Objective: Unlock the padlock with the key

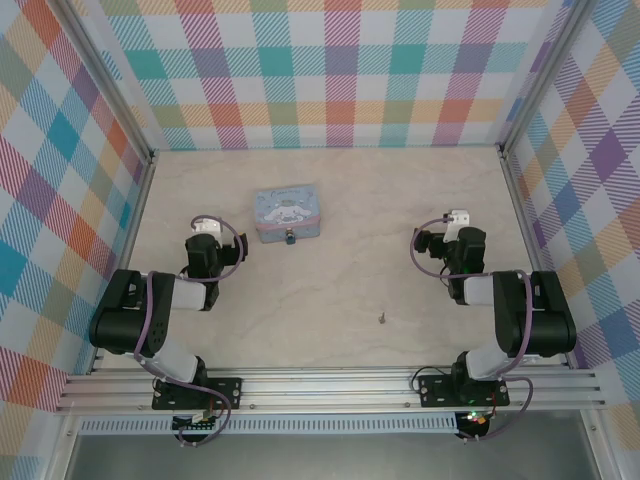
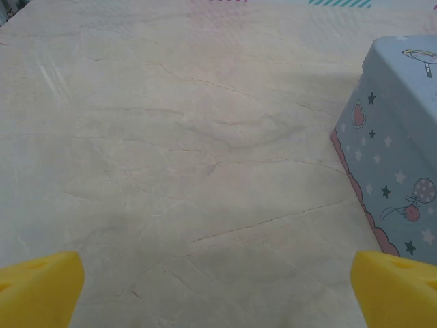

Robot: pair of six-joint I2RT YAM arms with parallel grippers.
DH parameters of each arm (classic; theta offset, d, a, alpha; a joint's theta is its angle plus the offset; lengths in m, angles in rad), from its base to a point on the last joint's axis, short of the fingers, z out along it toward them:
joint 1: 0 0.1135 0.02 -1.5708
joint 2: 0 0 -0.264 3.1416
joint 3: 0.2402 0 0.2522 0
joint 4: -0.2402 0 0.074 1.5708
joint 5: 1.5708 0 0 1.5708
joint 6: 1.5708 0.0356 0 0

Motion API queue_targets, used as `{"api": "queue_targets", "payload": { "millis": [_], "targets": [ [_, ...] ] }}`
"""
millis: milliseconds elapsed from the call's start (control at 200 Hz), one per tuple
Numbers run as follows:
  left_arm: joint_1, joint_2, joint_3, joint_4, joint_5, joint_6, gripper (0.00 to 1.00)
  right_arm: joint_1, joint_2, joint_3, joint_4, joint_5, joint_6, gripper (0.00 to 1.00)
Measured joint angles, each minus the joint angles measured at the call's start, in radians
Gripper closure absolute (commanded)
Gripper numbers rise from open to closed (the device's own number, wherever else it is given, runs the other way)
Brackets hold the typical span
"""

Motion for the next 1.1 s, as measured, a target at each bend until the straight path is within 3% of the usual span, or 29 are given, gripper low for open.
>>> {"api": "queue_targets", "payload": {
  "millis": [740,950,1100],
  "targets": [
    [0.000,-0.015,0.000,-0.021,-0.007,-0.008,0.00,0.000,-0.013,0.000,-0.019,0.012,0.004,0.00],
    [0.000,-0.325,0.039,-0.300,-0.047,-0.101,0.00,0.000,-0.246,0.062,-0.325,0.065,0.072,0.00],
    [0.000,-0.520,0.110,-0.468,0.027,-0.232,0.00,0.000,-0.375,0.172,-0.600,0.032,0.200,0.00]
  ]
}}
